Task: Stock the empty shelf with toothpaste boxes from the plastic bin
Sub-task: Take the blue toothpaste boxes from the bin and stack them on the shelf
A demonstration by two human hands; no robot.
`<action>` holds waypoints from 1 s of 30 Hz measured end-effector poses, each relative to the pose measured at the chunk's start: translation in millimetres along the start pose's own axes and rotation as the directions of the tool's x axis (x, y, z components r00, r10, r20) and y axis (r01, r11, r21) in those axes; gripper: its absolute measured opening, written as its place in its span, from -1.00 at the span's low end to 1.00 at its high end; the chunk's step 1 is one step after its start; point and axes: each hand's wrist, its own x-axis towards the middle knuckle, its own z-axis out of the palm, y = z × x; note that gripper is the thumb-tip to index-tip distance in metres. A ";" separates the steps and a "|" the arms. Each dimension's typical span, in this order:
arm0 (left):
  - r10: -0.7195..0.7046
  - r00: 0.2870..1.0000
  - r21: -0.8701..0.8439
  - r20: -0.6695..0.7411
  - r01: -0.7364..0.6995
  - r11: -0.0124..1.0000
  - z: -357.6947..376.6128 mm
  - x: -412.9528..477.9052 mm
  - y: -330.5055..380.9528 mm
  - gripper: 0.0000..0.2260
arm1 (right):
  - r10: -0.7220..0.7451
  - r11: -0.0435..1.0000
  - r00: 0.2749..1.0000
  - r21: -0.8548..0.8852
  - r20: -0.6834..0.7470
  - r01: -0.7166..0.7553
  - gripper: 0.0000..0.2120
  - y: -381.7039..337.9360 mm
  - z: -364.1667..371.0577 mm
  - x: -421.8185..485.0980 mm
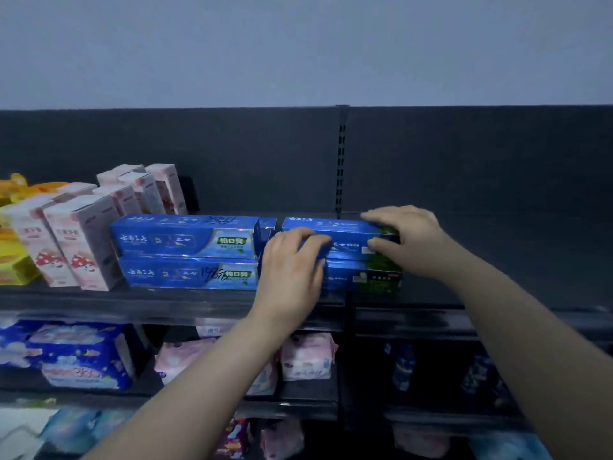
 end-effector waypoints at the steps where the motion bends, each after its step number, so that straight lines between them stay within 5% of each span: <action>1: 0.018 1.000 -0.020 0.005 -0.018 1.000 0.8 -0.1 2.5 -0.73 | 0.020 1.000 0.998 0.009 -0.053 -0.020 -0.56 -0.4 -1.0 -6.1; 11: 0.298 0.947 -0.257 0.123 -0.259 0.931 32.2 -17.4 81.8 -0.66 | 0.345 0.928 0.887 -0.033 -0.306 -0.372 -0.48 7.9 -15.3 -140.6; 19: 0.480 0.854 -0.520 0.198 -0.324 0.790 44.4 -67.8 200.4 -0.64 | 0.529 0.739 0.728 -0.185 -0.435 -0.648 -0.48 10.8 -43.9 -301.3; 30: 0.729 0.644 -0.772 0.231 -0.335 0.541 0.3 -217.4 430.2 -0.62 | 0.739 0.362 0.374 -0.139 -0.560 -0.922 -0.48 -43.5 -102.6 -591.8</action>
